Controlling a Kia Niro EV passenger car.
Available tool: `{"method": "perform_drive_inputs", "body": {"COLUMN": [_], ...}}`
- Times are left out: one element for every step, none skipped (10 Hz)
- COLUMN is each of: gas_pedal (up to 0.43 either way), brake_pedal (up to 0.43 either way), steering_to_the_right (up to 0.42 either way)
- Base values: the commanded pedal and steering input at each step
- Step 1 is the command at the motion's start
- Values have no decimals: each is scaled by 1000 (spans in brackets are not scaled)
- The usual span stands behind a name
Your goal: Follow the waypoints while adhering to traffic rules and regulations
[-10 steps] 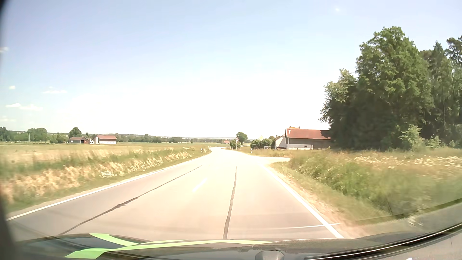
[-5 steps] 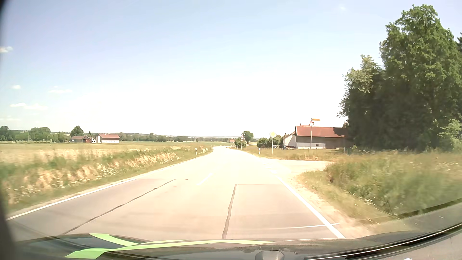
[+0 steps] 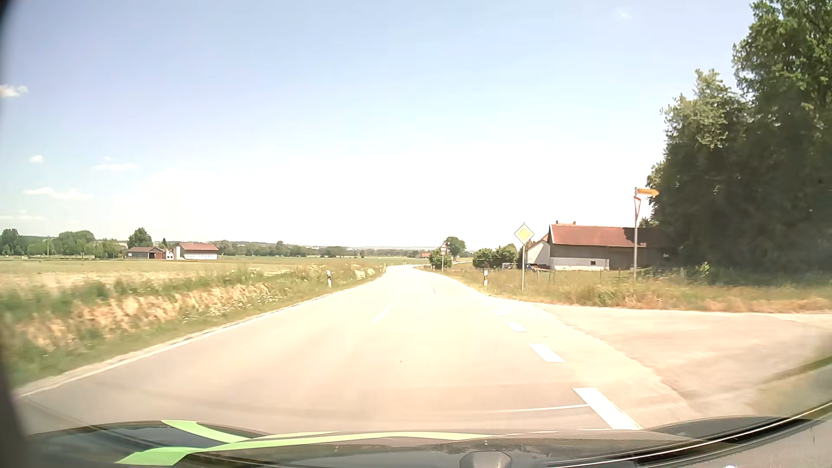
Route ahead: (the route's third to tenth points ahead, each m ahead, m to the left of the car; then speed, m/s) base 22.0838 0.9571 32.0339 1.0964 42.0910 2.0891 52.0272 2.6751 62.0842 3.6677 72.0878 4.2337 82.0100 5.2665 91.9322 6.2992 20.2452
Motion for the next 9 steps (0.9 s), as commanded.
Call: {"method": "perform_drive_inputs", "body": {"gas_pedal": [138,138,138,138,138,130,110,67,47], "brake_pedal": [0,0,0,0,0,0,0,0,0], "steering_to_the_right": [-10,-10,-9,-8,-8,-8,-7,-7,-7]}}
